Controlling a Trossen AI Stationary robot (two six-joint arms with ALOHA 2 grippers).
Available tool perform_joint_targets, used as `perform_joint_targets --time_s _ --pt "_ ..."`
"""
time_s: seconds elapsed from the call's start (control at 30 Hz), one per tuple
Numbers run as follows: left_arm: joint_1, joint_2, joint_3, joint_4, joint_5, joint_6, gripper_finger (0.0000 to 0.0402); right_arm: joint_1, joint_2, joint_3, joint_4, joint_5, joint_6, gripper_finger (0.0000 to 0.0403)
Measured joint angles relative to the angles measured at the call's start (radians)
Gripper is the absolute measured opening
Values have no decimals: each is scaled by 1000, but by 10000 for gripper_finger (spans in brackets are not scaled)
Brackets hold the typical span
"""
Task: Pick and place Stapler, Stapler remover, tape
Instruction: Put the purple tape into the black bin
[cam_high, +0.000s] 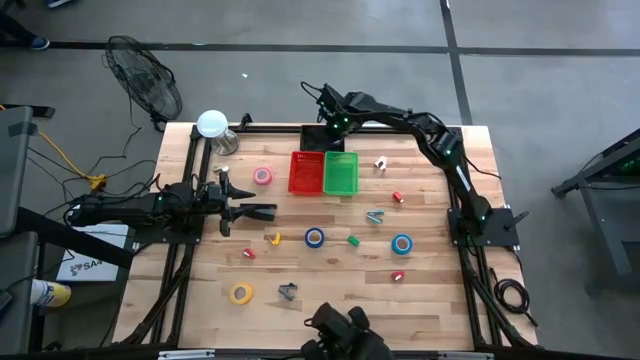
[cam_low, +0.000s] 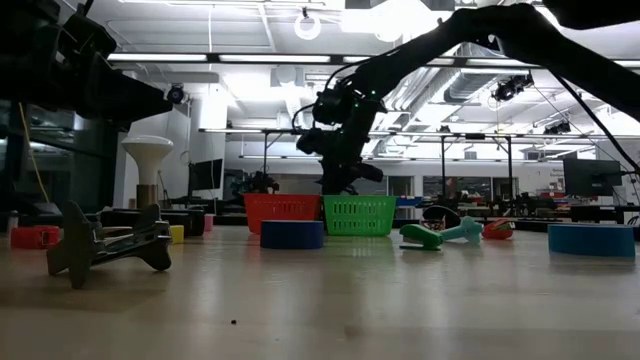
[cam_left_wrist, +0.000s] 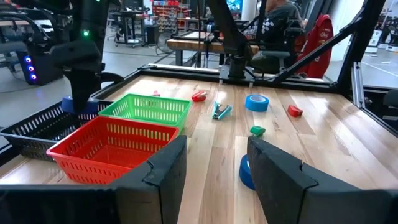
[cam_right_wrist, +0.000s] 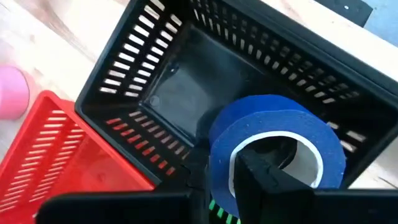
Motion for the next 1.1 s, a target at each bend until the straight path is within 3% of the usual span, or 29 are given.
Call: perform_joint_targets --time_s 1.1 --pt "0 0 0 0 1 0 165 26 -2 0 -24 59 -53 73"
